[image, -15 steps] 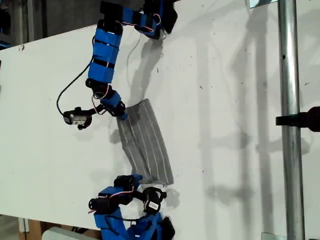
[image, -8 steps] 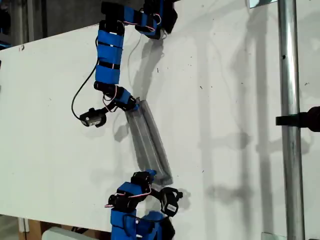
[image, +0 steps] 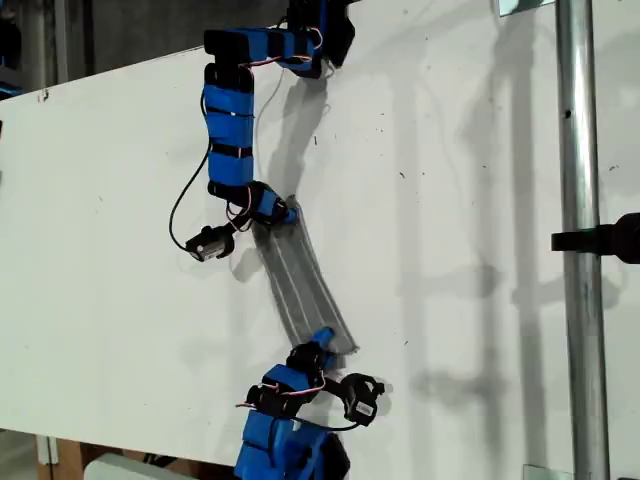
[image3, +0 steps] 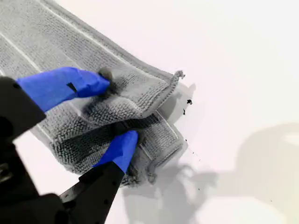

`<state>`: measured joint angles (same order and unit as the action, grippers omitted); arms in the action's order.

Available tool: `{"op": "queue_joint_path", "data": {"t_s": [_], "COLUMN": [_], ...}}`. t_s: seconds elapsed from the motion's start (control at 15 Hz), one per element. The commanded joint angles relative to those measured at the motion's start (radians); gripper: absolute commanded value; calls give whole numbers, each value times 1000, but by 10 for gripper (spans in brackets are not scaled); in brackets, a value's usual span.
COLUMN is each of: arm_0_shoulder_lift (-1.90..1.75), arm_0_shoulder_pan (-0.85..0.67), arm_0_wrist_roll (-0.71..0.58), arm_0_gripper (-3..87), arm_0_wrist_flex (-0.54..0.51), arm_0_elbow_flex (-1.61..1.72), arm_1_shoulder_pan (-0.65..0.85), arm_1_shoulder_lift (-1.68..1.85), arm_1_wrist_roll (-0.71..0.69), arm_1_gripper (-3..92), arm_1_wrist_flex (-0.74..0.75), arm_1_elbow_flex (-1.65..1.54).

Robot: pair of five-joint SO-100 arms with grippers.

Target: Grasp corners of a towel and fold twice.

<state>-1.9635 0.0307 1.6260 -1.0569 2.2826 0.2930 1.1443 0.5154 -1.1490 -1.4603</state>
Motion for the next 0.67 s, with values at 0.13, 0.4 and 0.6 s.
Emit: {"op": "queue_joint_path", "data": {"t_s": [0.13,0.4,0.6], "arm_0_shoulder_lift": [-325,-773,-1252], "arm_0_shoulder_pan": [71,270,325], "arm_0_wrist_roll": [140,222,118], "arm_0_gripper": [319,264,79], "arm_0_wrist_flex": [-256,-160,31], "arm_0_elbow_flex": [-31,187,503], "arm_1_shoulder_pan": [3,-11,6], "arm_1_shoulder_lift": [272,788,1301], "arm_1_wrist_roll": [29,221,462], "arm_1_gripper": [272,277,284], "arm_1_wrist_flex": [-129,-176,-106], "arm_1_elbow_flex": [-87,-526,-933]}}
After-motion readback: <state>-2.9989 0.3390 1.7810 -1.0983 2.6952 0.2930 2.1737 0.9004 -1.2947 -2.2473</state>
